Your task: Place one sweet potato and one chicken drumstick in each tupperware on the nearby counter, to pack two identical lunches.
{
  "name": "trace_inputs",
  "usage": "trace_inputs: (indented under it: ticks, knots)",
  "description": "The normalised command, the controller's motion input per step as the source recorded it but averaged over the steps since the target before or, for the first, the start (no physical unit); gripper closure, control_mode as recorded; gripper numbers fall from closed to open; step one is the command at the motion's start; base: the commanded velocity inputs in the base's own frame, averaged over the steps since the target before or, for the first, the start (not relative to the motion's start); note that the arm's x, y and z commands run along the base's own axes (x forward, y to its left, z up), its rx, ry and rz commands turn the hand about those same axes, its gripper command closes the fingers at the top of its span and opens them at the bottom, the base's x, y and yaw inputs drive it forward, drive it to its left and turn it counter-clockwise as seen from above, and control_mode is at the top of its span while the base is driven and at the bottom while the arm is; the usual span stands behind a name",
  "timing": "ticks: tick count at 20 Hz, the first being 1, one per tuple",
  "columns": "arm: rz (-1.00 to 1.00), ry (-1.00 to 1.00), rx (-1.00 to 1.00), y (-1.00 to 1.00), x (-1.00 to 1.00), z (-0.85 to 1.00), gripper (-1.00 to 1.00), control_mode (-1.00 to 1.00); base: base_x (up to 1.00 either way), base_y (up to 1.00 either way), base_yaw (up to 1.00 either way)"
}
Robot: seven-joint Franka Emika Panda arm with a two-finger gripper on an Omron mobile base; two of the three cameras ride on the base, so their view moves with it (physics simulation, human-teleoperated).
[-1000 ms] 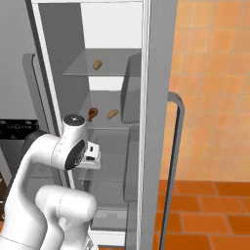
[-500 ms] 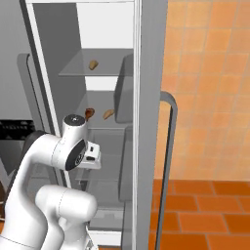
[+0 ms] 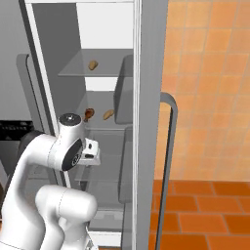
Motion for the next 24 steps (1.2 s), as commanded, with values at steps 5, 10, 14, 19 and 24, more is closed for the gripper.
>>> trace_inputs:
  ticks: [5, 10, 14, 19, 24]
  knots:
    - [0.11, -0.68, -0.11, 0.01, -0.05, 0.27, -1.00, -1.00, 0.00, 0.00, 0.00]
    - [0.05, -0.40, 0.00, 0.03, 0.58, 0.69, -1.00, -1.00, 0.00, 0.00, 0.00]
    - [0.00, -0.06, 0.04, 0.00, 0.79, 0.91, -1.00, -1.00, 0.00, 0.00, 0.00]
    - [-0.11, 0.25, 0.04, -0.03, 0.88, 0.09, -1.00, -1.00, 0.00, 0.00, 0.00]
    - [-0.11, 0.20, 0.13, -0.01, 0.84, -0.30, -1.00, -1.00, 0.00, 0.00, 0.00]
